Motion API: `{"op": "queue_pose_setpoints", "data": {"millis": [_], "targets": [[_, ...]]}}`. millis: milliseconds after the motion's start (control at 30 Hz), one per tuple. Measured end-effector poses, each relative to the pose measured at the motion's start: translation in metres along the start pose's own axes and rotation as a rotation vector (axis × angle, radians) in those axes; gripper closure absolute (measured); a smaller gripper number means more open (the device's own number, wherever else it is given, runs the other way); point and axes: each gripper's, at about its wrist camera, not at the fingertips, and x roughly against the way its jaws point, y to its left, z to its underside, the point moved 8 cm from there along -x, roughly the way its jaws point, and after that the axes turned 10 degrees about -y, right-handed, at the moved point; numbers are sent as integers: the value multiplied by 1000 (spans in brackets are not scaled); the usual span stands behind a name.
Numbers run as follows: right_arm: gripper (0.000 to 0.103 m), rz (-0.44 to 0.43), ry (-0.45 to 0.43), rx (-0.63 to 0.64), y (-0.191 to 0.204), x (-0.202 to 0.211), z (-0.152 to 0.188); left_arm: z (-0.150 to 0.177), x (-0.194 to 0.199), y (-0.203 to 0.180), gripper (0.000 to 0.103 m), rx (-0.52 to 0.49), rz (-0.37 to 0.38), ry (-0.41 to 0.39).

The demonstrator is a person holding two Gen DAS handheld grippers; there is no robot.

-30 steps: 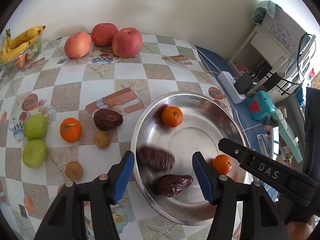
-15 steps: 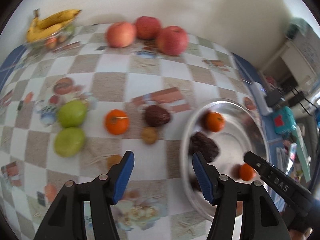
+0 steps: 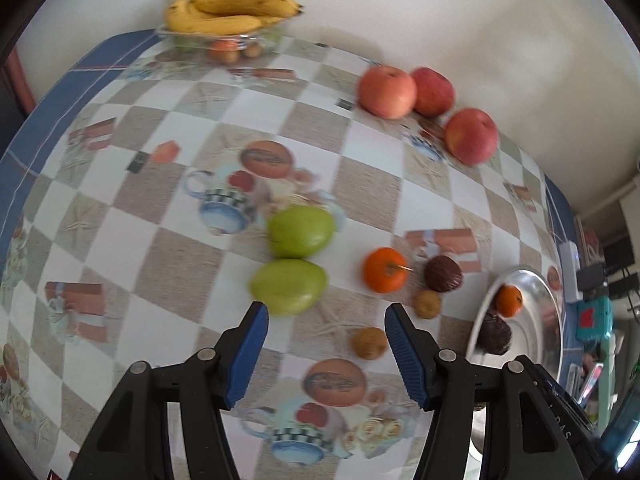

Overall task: Organize fruits
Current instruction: 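Withdraw both open tools from the bowl toward the remaining fruit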

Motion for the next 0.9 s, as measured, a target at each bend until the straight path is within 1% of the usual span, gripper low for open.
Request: {"op": "queue_pose_setpoints", "data": {"millis": [133, 267, 333, 367, 400, 433, 467, 500, 533, 567, 700, 800, 900], "targets": [[59, -14, -2, 38, 16, 1, 2, -4, 4, 21, 38, 28, -25, -9], [59, -32, -2, 63, 28, 3, 3, -8, 7, 31, 33, 42, -45, -22], [59, -33, -3, 74, 33, 2, 2, -9, 6, 33, 26, 49, -53, -28], [59, -33, -2, 80, 35, 2, 2, -9, 5, 34, 16, 52, -57, -27], [59, -34, -2, 84, 36, 3, 3, -9, 3, 34, 4, 53, -65, -24], [59, -34, 0, 87, 37, 2, 3, -8, 1, 36, 0, 51, -83, -21], [56, -33, 2, 90, 38, 1, 3, -7, -1, 37, 0, 50, -95, -23], [49, -32, 5, 91, 38, 1, 3, -7, -3, 38, 0, 46, -106, -22], [31, -30, 10, 91, 38, -1, 4, -6, -5, 40, 0, 42, -118, -20], [18, -25, 11, 90, 38, -2, 4, -7, -5, 41, 0, 42, -124, -22], [16, -13, -11, 91, 36, -3, 2, -12, -4, 48, 0, 64, -135, -41], [14, -13, -27, 82, 35, -4, 0, -17, -1, 52, 0, 72, -144, -59], [13, -21, -44, 85, 39, -4, -3, -22, 2, 54, 0, 79, -141, -78]]}}
